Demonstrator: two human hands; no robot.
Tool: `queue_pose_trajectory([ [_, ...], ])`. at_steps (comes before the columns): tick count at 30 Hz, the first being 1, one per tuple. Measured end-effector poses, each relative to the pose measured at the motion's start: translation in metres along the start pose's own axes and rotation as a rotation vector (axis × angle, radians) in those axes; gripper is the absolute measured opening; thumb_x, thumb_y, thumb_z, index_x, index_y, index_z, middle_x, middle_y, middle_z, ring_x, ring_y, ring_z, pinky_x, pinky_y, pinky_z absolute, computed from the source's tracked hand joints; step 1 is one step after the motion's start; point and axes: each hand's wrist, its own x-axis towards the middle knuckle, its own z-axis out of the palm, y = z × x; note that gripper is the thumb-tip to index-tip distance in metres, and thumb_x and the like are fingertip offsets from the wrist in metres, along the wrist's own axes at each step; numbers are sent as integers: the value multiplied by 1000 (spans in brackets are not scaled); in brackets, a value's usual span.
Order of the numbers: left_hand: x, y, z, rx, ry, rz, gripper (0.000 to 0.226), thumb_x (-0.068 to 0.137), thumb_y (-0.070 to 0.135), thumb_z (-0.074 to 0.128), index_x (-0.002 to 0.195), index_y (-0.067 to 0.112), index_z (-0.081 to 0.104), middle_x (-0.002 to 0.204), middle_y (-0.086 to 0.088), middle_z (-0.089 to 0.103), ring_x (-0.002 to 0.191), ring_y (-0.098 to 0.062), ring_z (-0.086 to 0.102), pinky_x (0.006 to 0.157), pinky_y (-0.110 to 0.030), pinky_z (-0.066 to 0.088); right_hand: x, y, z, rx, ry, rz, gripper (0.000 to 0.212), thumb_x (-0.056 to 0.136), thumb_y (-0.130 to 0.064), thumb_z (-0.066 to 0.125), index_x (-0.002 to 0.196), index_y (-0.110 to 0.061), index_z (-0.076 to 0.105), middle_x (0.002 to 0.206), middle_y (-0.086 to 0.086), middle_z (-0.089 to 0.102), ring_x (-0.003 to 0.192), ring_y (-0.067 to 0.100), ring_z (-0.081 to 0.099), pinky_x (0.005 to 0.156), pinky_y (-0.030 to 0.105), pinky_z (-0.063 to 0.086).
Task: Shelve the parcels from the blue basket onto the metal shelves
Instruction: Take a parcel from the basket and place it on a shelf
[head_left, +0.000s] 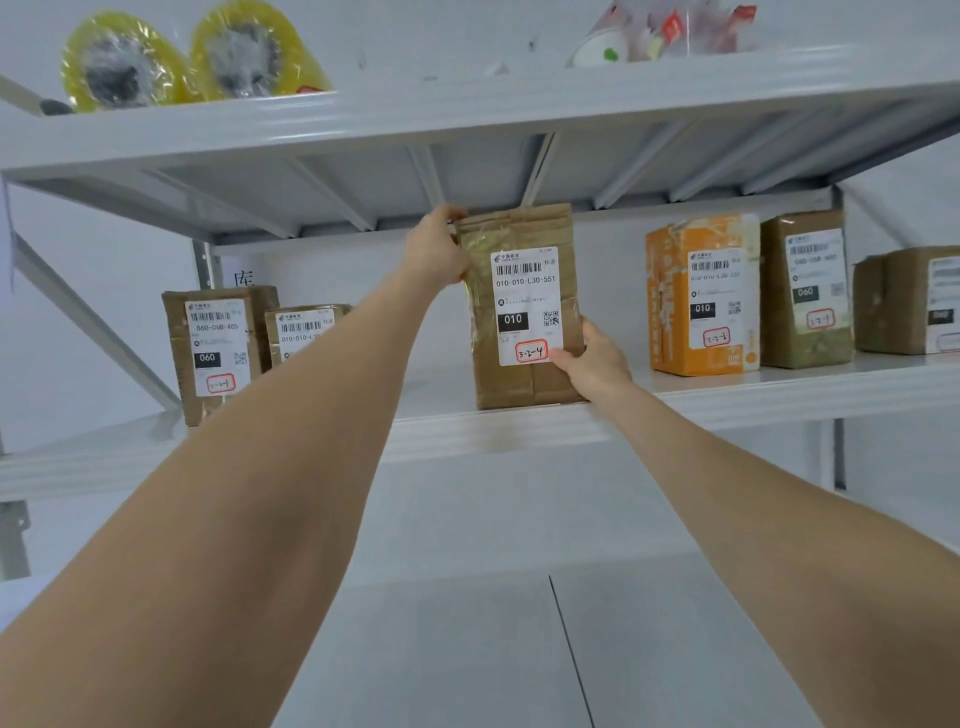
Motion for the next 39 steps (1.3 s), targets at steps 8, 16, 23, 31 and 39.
queue_pose_trajectory([
  [8,10,7,7,448,-46,157,75,79,30,75,138,6,36,138,-16,38,122,-33,47,102,-39,41,-11,-7,-4,-281,39,35,63,85,-40,66,141,-25,39,129,5,55,117,28,54,92,45,50],
  [16,14,12,13,794,-66,327,74,79,27,70,143,18,35,135,-14,39,124,-32,41,96,-42,43,-32,-12,-15,-691,266,-330,70,91,-28,63,149,-16,25,155,9,22,141,27,25,108,36,33],
  [23,11,19,22,900,-67,415,80,81,33,71,147,23,26,136,-12,38,126,-31,40,92,-42,45,-31,-10,5,-892,46,-504,67,99,-9,47,154,-12,9,162,5,-6,149,26,-4,117,35,22],
  [31,13,16,27,908,-42,411,77,80,27,73,144,23,30,134,-11,40,124,-31,41,91,-42,46,-35,-12,9,-904,28,-464,72,98,-4,47,155,-14,5,162,3,-11,149,25,-7,111,34,33],
  [39,21,8,31,871,-53,419,78,79,21,75,144,22,31,135,-12,41,124,-32,41,94,-41,45,-30,-16,9,-900,-13,-430,69,98,-3,45,154,-15,7,162,1,-10,149,23,-6,109,34,34],
])
